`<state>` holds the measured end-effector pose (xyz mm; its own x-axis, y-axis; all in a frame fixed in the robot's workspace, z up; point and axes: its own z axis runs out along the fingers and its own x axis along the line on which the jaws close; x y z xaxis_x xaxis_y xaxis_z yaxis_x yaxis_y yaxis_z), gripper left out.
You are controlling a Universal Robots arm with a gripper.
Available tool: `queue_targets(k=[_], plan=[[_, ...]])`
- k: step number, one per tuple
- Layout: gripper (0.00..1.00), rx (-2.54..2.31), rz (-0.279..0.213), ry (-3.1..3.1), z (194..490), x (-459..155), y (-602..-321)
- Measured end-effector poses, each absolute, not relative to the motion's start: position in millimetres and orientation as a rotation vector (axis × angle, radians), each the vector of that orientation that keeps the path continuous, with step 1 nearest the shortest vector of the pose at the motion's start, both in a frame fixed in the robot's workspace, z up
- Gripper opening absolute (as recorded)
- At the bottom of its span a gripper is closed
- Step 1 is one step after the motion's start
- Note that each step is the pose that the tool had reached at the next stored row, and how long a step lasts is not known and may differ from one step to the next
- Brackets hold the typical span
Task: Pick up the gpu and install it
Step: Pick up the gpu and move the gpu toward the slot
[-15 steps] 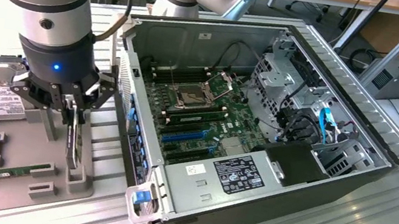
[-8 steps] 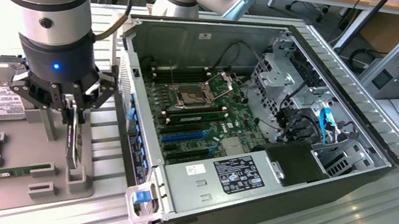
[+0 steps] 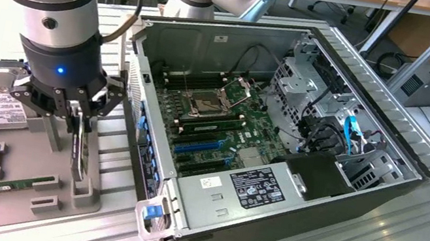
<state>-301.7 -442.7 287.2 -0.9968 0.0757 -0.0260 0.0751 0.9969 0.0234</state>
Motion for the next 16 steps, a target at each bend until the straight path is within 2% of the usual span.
queue_targets(k=[16], plan=[[0.27, 0.117, 0.035, 3.112, 300, -302, -443]])
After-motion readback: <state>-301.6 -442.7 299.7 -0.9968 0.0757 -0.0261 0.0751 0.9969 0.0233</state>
